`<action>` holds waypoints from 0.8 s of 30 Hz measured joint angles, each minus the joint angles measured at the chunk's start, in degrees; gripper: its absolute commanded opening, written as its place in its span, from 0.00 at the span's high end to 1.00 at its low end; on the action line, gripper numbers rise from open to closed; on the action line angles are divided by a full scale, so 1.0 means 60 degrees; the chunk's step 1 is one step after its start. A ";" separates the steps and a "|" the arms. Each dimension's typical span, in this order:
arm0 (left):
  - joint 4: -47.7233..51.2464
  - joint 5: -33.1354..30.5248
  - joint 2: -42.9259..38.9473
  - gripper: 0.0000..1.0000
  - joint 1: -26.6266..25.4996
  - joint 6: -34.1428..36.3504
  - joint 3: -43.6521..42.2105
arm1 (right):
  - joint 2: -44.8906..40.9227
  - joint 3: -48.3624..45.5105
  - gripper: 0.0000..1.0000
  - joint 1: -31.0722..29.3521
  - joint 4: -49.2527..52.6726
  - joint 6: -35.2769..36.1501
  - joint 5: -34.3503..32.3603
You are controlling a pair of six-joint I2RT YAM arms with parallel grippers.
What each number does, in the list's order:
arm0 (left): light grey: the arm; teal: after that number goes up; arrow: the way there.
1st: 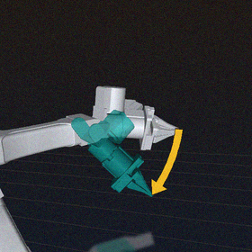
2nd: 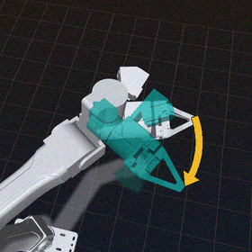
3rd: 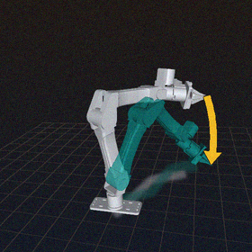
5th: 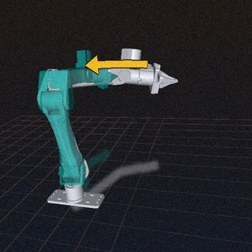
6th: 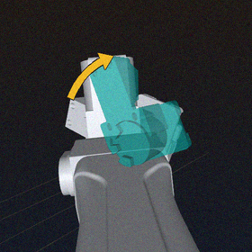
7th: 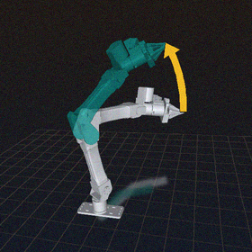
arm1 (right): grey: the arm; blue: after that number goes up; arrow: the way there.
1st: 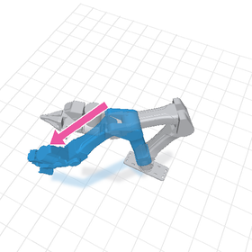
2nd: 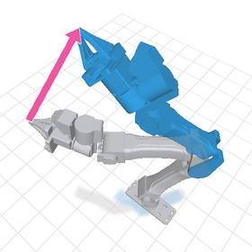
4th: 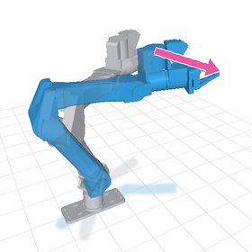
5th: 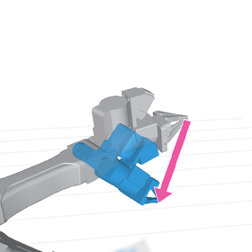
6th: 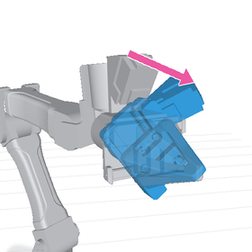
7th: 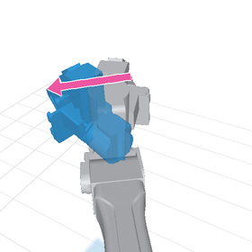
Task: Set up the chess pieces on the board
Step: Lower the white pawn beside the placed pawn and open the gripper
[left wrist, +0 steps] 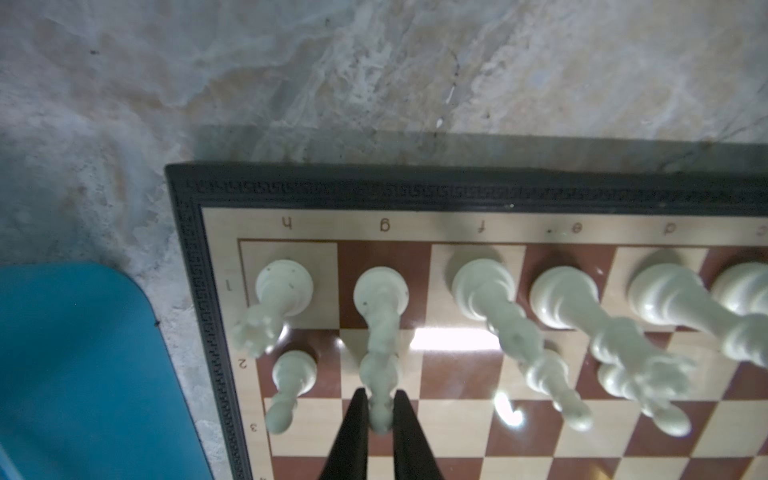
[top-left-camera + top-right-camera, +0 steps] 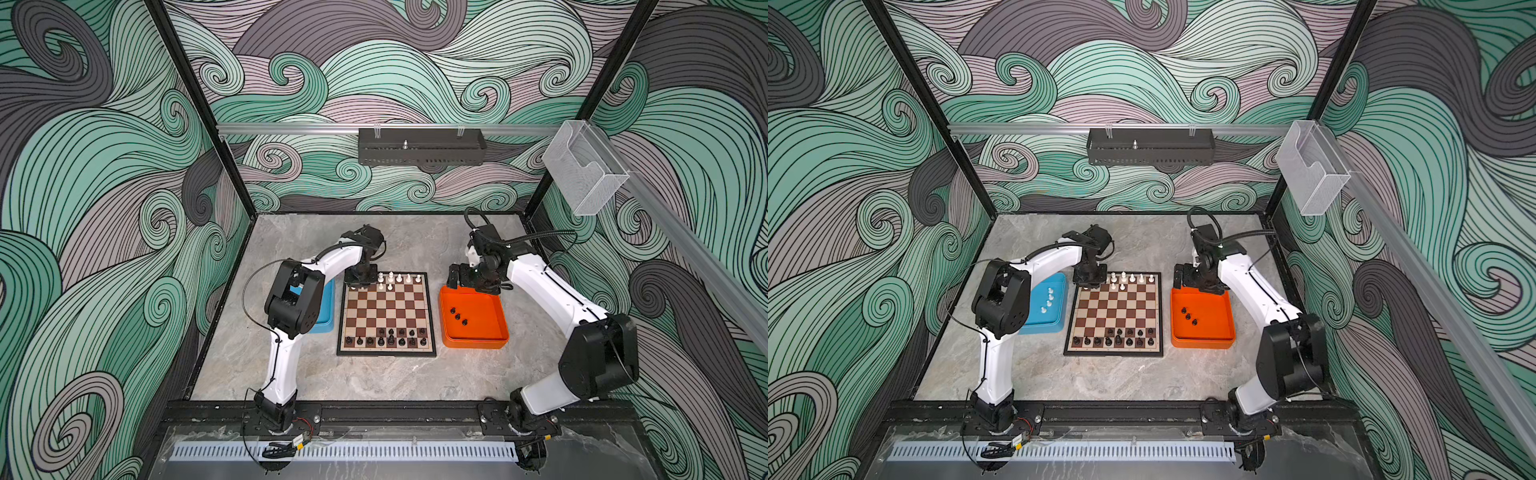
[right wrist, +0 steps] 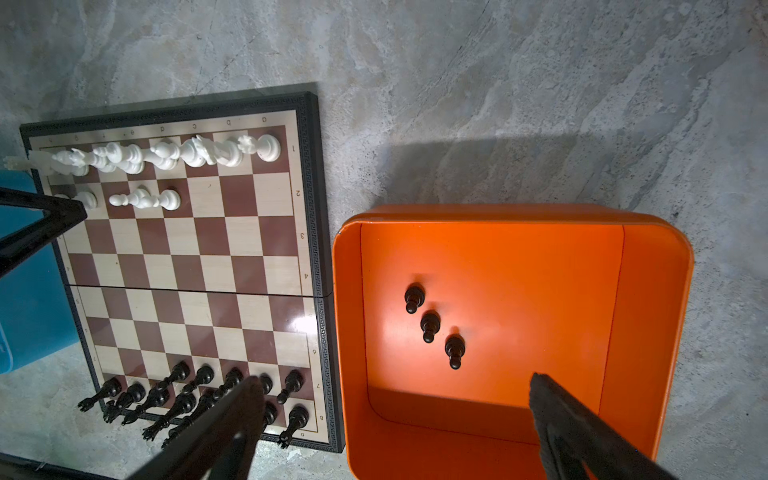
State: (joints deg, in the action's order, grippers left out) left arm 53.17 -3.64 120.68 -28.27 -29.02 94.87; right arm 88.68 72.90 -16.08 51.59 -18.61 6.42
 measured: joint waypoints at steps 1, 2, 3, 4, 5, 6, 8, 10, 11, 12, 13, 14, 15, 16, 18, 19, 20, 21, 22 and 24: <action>-0.0007 -0.0004 0.0000 0.85 0.0000 0.0000 0.0004 | 0.0000 0.0000 0.01 -0.0004 0.0000 0.0000 0.0000; -0.0011 -0.0004 0.0000 0.85 0.0000 0.0000 0.0004 | 0.0000 0.0000 0.01 -0.0004 0.0000 0.0000 0.0000; -0.0007 -0.0004 0.0000 0.84 0.0000 0.0000 0.0004 | 0.0000 0.0000 0.01 -0.0004 0.0004 0.0000 0.0000; -0.0011 -0.0007 0.0000 0.83 0.0000 -0.0004 0.0004 | 0.0000 0.0000 0.01 -0.0004 0.0000 0.0000 0.0000; -0.0015 -0.0007 0.0000 0.82 0.0000 -0.0004 0.0004 | 0.0000 0.0000 0.01 -0.0004 0.0004 0.0000 0.0000; -0.0018 -0.0007 0.0000 0.81 0.0000 -0.0004 0.0004 | 0.0000 0.0000 0.01 -0.0004 0.0000 0.0000 0.0000; -0.0047 -0.0015 0.0000 0.80 0.0000 -0.0004 0.0004 | 0.0000 0.0000 0.01 -0.0004 0.0000 0.0000 0.0000; -0.0058 -0.0029 0.0000 0.79 0.0000 -0.0004 0.0004 | 0.0000 0.0000 0.01 0.0000 0.0004 0.0000 0.0000; -0.0062 -0.0033 0.0000 0.78 0.0000 -0.0007 0.0004 | 0.0000 0.0000 0.01 0.0004 0.0004 0.0000 0.0000; -0.0062 -0.0033 0.0000 0.77 0.0000 -0.0007 0.0004 | 0.0000 0.0000 0.01 0.0004 0.0000 0.0000 0.0000; -0.0066 -0.0033 0.0000 0.76 0.0004 -0.0007 0.0004 | 0.0000 0.0000 0.01 0.0007 0.0000 0.0000 0.0000; -0.0066 -0.0036 0.0000 0.75 0.0000 -0.0011 0.0004 | 0.0000 0.0000 0.01 0.0007 0.0000 0.0000 0.0000; -0.0069 -0.0036 0.0000 0.75 0.0000 -0.0007 0.0004 | 0.0000 0.0000 0.01 0.0007 0.0000 0.0000 0.0000; -0.0069 -0.0036 0.0000 0.75 0.0000 -0.0011 0.0004 | 0.0000 0.0000 0.01 0.0007 0.0000 0.0000 0.0000; -0.0073 -0.0036 0.0000 0.74 0.0000 -0.0011 0.0004 | 0.0000 0.0000 0.01 0.0007 0.0000 0.0000 0.0000; -0.0069 -0.0036 0.0000 0.73 0.0000 -0.0011 0.0004 | 0.0000 0.0000 0.01 0.0007 0.0000 0.0000 0.0000; -0.0069 -0.0036 0.0000 0.73 0.0000 -0.0015 0.0004 | 0.0000 0.0000 0.01 0.0007 0.0000 0.0000 0.0000; -0.0069 -0.0036 0.0000 0.72 0.0000 -0.0015 0.0004 | 0.0000 0.0000 0.01 0.0007 0.0000 0.0000 0.0000; -0.0069 -0.0036 -0.0004 0.72 0.0000 -0.0018 0.0004 | 0.0000 0.0000 0.01 0.0007 0.0000 0.0000 0.0000; -0.0066 -0.0036 -0.0007 0.71 0.0000 -0.0029 0.0004 | 0.0000 0.0000 0.01 0.0007 0.0004 0.0000 0.0000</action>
State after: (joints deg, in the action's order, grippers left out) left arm 52.77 -3.86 120.64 -28.27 -29.19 94.89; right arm 88.68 72.90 -16.03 51.62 -18.61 6.42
